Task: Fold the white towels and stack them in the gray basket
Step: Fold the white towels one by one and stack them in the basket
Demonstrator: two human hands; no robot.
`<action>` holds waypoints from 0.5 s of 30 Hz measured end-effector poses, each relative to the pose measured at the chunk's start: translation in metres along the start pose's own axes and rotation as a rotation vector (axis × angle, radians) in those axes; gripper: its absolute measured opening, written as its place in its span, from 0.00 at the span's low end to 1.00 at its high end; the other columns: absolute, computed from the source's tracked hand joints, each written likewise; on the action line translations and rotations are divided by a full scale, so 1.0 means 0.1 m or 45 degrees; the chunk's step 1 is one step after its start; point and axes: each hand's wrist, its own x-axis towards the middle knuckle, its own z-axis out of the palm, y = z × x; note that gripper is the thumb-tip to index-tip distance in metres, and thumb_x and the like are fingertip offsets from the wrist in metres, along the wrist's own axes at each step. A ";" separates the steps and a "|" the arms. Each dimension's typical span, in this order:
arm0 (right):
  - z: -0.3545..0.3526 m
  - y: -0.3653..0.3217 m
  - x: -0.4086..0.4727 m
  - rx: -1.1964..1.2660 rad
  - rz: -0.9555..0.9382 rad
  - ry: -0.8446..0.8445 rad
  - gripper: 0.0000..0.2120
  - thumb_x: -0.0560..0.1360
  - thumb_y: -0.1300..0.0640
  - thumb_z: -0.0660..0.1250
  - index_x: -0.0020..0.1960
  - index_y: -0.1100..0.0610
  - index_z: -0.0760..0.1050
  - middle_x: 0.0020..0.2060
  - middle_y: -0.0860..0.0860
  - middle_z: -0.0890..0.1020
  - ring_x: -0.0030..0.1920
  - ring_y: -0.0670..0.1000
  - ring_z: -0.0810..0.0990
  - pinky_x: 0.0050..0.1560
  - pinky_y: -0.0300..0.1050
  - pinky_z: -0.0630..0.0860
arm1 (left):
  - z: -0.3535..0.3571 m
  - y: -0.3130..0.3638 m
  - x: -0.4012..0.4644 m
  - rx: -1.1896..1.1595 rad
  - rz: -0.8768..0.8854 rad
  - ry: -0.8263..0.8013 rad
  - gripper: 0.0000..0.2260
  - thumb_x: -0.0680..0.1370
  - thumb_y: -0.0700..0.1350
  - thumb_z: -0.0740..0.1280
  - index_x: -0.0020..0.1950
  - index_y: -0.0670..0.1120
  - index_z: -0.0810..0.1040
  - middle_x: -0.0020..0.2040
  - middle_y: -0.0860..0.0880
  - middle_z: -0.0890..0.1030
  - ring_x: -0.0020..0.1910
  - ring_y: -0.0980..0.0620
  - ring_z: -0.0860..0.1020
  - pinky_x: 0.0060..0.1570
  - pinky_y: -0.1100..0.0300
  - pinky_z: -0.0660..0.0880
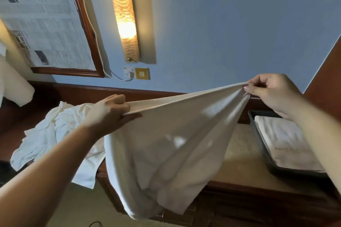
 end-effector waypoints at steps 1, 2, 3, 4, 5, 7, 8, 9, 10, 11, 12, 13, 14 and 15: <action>0.02 0.01 -0.01 0.004 -0.022 -0.005 0.03 0.77 0.56 0.75 0.44 0.51 0.84 0.40 0.48 0.87 0.48 0.52 0.85 0.60 0.52 0.78 | -0.04 -0.04 0.04 0.010 -0.001 -0.001 0.23 0.80 0.59 0.69 0.32 0.45 0.72 0.37 0.52 0.65 0.33 0.48 0.66 0.29 0.56 0.67; 0.05 0.03 -0.02 0.005 -0.036 -0.017 0.03 0.77 0.57 0.75 0.44 0.52 0.85 0.40 0.48 0.87 0.47 0.51 0.85 0.60 0.52 0.78 | -0.07 -0.08 0.07 0.011 -0.019 -0.013 0.24 0.80 0.59 0.68 0.31 0.46 0.72 0.36 0.52 0.65 0.33 0.48 0.66 0.29 0.56 0.67; 0.07 0.04 -0.04 0.007 -0.046 -0.028 0.03 0.77 0.56 0.75 0.44 0.52 0.85 0.40 0.47 0.87 0.47 0.50 0.85 0.59 0.50 0.77 | -0.09 -0.10 0.10 0.001 -0.040 -0.022 0.24 0.81 0.60 0.67 0.31 0.46 0.72 0.36 0.52 0.65 0.32 0.48 0.67 0.28 0.55 0.67; 0.08 0.04 -0.05 0.021 -0.047 -0.033 0.03 0.77 0.56 0.75 0.44 0.52 0.85 0.40 0.47 0.87 0.47 0.49 0.84 0.57 0.48 0.77 | -0.10 -0.11 0.11 -0.017 -0.078 -0.032 0.23 0.82 0.60 0.66 0.33 0.47 0.75 0.36 0.52 0.65 0.32 0.48 0.67 0.29 0.55 0.68; 0.09 0.03 -0.05 0.037 -0.049 -0.037 0.03 0.78 0.55 0.75 0.45 0.51 0.85 0.40 0.46 0.87 0.46 0.47 0.84 0.54 0.44 0.76 | -0.10 -0.09 0.12 -0.053 -0.126 -0.038 0.22 0.82 0.60 0.64 0.36 0.48 0.80 0.36 0.53 0.67 0.32 0.48 0.68 0.31 0.56 0.69; 0.12 0.00 -0.07 0.072 -0.048 -0.048 0.04 0.78 0.54 0.74 0.46 0.52 0.85 0.41 0.45 0.87 0.44 0.42 0.83 0.50 0.41 0.74 | -0.12 -0.02 0.15 -0.137 -0.254 -0.052 0.19 0.84 0.59 0.61 0.52 0.50 0.87 0.39 0.55 0.71 0.36 0.50 0.73 0.38 0.55 0.73; 0.16 -0.01 -0.09 0.100 -0.044 -0.055 0.04 0.78 0.54 0.74 0.46 0.53 0.85 0.41 0.46 0.87 0.44 0.41 0.82 0.49 0.40 0.74 | -0.11 0.01 0.17 -0.165 -0.318 -0.065 0.18 0.85 0.57 0.61 0.56 0.49 0.87 0.42 0.56 0.74 0.40 0.48 0.76 0.43 0.53 0.74; 0.20 -0.03 -0.11 0.142 -0.046 -0.061 0.04 0.79 0.55 0.74 0.47 0.55 0.85 0.43 0.48 0.87 0.46 0.42 0.83 0.51 0.40 0.75 | -0.11 0.05 0.20 -0.178 -0.370 -0.081 0.16 0.86 0.54 0.62 0.56 0.47 0.85 0.43 0.55 0.76 0.43 0.46 0.79 0.46 0.52 0.74; 0.25 -0.05 -0.12 0.201 -0.039 -0.066 0.04 0.79 0.55 0.73 0.48 0.56 0.84 0.44 0.50 0.87 0.48 0.44 0.83 0.53 0.41 0.76 | -0.10 0.08 0.23 -0.185 -0.407 -0.104 0.13 0.85 0.51 0.63 0.55 0.45 0.84 0.44 0.53 0.77 0.44 0.43 0.80 0.47 0.52 0.73; 0.29 -0.06 -0.14 0.245 -0.040 -0.071 0.04 0.79 0.56 0.73 0.48 0.56 0.84 0.45 0.51 0.87 0.49 0.47 0.84 0.55 0.42 0.76 | -0.08 0.12 0.27 -0.191 -0.435 -0.130 0.10 0.85 0.48 0.63 0.54 0.45 0.82 0.43 0.52 0.78 0.45 0.41 0.80 0.46 0.52 0.72; 0.34 -0.08 -0.14 0.274 -0.044 -0.074 0.04 0.80 0.56 0.73 0.48 0.56 0.84 0.45 0.52 0.87 0.50 0.49 0.84 0.56 0.43 0.77 | -0.08 0.16 0.29 -0.202 -0.460 -0.147 0.07 0.85 0.47 0.63 0.54 0.46 0.80 0.43 0.51 0.79 0.45 0.41 0.80 0.46 0.53 0.71; 0.38 -0.10 -0.15 0.281 -0.066 -0.068 0.04 0.80 0.56 0.73 0.48 0.56 0.84 0.45 0.52 0.87 0.50 0.49 0.84 0.57 0.44 0.77 | -0.09 0.21 0.31 -0.203 -0.464 -0.153 0.06 0.85 0.46 0.64 0.56 0.46 0.79 0.44 0.49 0.81 0.45 0.41 0.81 0.46 0.53 0.72; 0.42 -0.10 -0.15 0.284 -0.079 -0.052 0.03 0.79 0.56 0.73 0.48 0.55 0.85 0.45 0.52 0.87 0.50 0.50 0.85 0.57 0.46 0.78 | -0.11 0.25 0.32 -0.190 -0.451 -0.153 0.06 0.85 0.47 0.65 0.58 0.47 0.79 0.45 0.48 0.82 0.45 0.41 0.81 0.46 0.52 0.73; 0.45 -0.09 -0.14 0.271 -0.098 -0.032 0.03 0.79 0.56 0.73 0.48 0.54 0.85 0.44 0.51 0.87 0.50 0.51 0.85 0.57 0.48 0.79 | -0.13 0.25 0.31 -0.160 -0.417 -0.152 0.06 0.84 0.48 0.66 0.59 0.48 0.78 0.46 0.46 0.84 0.45 0.40 0.82 0.46 0.50 0.76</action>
